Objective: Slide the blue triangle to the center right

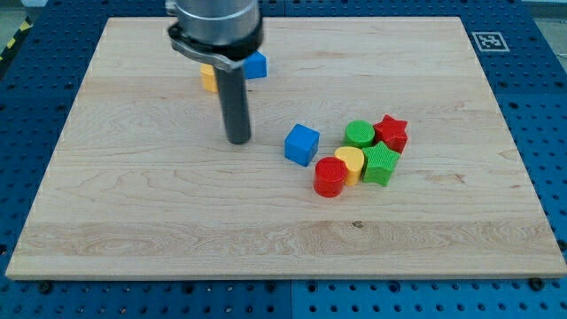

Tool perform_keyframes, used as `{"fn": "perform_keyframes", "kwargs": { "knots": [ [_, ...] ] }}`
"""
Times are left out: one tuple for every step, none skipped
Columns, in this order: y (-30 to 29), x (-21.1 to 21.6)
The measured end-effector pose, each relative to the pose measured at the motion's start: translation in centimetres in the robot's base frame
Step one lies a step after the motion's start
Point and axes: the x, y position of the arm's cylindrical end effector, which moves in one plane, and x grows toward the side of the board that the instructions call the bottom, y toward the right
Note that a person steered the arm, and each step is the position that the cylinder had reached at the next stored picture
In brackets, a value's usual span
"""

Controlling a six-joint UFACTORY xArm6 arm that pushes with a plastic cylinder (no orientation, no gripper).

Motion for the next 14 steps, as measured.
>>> {"fn": "perform_keyframes", "kwargs": {
  "knots": [
    [4.3, -0.2],
    [5.9, -0.7],
    [1.2, -2.1],
    [-9.2, -3.6],
    [-15.5, -7.9],
    [-14.8, -13.3],
    [-8.8, -14.7],
    [-0.6, -13.7],
    [7.5, -11.9],
    [4.1, -13.1],
    [-2.5, -16.9],
    [2.4, -17.9],
    [14.7, -13.5],
    [24.6, -10.3]
  ]
}}
